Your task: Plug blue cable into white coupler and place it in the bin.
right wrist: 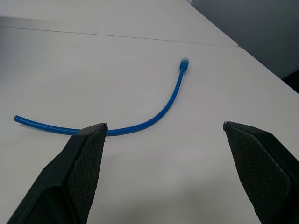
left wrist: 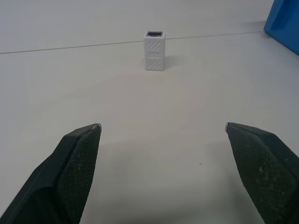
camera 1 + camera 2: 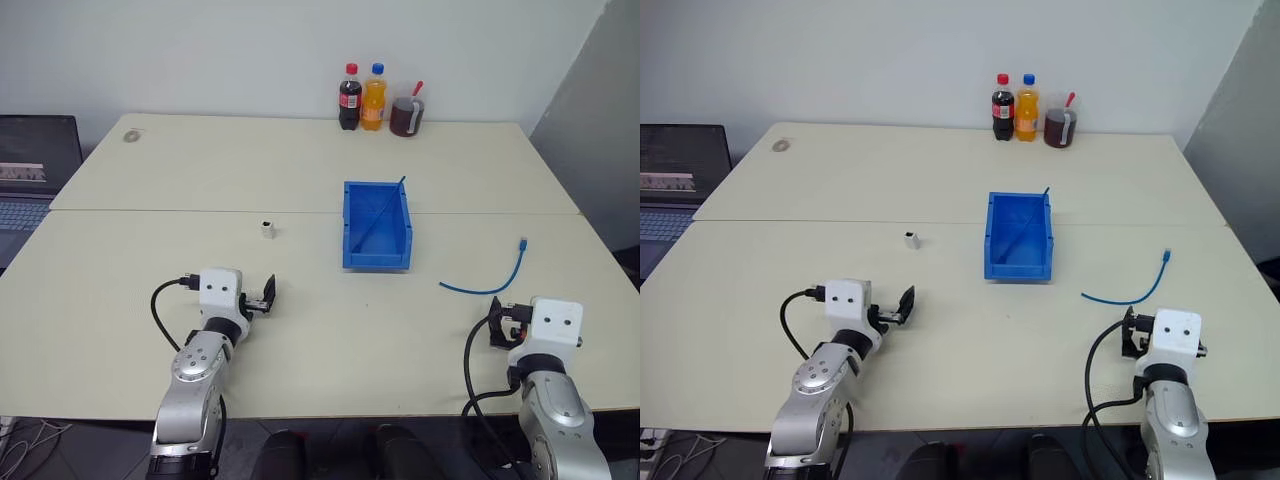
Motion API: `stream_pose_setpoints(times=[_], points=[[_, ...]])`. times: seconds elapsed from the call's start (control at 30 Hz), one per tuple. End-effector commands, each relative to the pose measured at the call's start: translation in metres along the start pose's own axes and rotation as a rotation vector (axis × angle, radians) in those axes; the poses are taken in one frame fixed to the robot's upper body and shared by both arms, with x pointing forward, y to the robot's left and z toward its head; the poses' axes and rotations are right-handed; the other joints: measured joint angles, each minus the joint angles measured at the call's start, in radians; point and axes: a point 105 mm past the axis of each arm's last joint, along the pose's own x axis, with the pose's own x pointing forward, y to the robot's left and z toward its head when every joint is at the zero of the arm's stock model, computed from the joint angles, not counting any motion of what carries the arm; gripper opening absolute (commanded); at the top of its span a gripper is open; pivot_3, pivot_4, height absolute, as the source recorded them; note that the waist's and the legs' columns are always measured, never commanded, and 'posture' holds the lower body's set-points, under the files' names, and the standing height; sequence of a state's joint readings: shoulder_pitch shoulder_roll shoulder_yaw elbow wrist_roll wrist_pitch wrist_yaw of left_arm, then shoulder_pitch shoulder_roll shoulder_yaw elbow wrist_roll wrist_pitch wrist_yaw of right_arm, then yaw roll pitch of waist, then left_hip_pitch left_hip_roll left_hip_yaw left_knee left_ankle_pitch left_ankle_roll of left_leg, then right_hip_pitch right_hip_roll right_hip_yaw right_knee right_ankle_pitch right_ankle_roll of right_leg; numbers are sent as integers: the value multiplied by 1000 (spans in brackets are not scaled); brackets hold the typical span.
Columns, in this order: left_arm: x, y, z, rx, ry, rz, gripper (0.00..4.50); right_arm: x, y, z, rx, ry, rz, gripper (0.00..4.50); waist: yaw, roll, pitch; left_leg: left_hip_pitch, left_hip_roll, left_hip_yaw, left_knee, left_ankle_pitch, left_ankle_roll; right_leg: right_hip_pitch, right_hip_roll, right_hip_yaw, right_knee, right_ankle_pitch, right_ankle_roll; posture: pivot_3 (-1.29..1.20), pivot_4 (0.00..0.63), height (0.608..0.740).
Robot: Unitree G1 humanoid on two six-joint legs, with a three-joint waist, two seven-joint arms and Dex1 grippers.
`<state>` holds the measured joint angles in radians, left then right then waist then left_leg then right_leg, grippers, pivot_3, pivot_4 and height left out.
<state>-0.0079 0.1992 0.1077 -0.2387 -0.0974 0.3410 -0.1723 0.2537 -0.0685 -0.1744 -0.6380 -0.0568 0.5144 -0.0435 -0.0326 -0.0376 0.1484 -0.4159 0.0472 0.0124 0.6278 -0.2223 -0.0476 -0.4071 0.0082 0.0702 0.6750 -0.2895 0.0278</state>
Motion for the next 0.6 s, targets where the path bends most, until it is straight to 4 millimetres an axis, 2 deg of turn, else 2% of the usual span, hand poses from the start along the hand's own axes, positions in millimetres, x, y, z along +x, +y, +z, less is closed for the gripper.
stream_pose_setpoints(times=[0.03, 0.6], points=[[-1, 5, 10, 17, -37, 17, 4500, -1, -1, 8, 10, -37, -6, 4211, 0, 0, 0, 0, 0, 0, 0, 0, 0, 0, 0, 0, 0, 0, 0, 0, 150, 740], [0, -5, 8, -19, -32, -10, 4500, -2, -2, 7, -1, -23, -8, 4211, 0, 0, 0, 0, 0, 0, 1, 0, 0, 0, 0, 0, 2, 0, 0, 0, 150, 740]])
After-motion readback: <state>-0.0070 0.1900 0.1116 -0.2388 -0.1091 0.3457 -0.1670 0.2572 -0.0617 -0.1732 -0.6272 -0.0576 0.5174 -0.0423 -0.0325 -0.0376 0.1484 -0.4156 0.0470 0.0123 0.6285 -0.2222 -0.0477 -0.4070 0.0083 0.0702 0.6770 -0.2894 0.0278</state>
